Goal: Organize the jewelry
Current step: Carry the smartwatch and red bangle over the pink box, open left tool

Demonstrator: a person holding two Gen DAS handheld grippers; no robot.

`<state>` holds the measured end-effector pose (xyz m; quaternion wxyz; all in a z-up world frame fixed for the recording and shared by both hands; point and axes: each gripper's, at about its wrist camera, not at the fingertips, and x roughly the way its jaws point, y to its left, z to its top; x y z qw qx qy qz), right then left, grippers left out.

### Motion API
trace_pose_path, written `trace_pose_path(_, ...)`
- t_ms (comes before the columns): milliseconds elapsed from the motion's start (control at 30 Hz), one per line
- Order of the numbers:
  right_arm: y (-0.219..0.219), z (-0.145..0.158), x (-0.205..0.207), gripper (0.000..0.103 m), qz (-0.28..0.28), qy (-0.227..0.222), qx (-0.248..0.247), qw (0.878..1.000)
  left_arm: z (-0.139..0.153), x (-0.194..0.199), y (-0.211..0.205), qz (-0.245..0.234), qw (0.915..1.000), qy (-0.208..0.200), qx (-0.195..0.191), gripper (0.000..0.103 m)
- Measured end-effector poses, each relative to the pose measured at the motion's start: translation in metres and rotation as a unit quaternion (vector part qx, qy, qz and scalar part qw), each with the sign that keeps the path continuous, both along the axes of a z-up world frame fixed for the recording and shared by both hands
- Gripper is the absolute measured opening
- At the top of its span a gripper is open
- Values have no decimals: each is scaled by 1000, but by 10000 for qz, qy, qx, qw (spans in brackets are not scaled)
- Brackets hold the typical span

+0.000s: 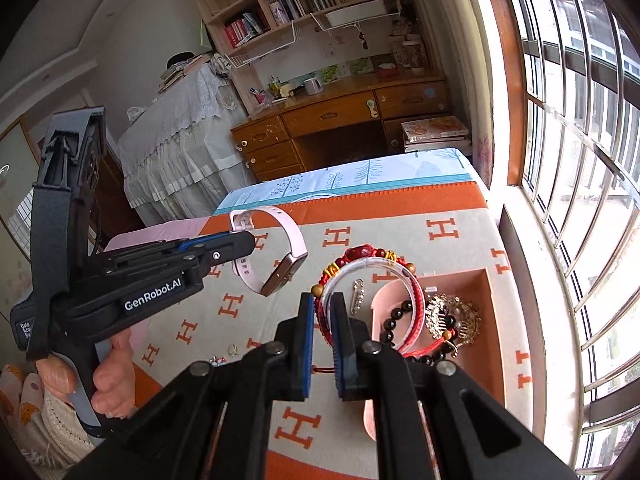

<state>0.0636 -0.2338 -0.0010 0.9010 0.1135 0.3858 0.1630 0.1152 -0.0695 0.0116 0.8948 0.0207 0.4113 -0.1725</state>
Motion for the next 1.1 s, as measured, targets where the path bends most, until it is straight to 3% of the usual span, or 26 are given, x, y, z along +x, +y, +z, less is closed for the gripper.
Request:
trace_pose_path(400,-55,-48,-23,8,-425,523,416,9969,-29,-1,-54,-197,9995,221,92,7)
trace_pose_path(567,-73,-61,-30,8,-589,606,736,9937,-47,11,-66,-239,9982,541,-16,7)
trace_pose_path(900,-80,-72,-33,8,-584,650,827,9927,-87,36,-85,-285,9908,1279,-348,7)
trace_pose_path(1000,-80,-73,-32,8,-536,660,832,9929,-102,35,-92,-397,9878,1488,-248,8)
trace_pose_path(1100,-80,-75,-30,8,-522,684,841,9927,-109,30,-96,-410,9879,1490,-102,23)
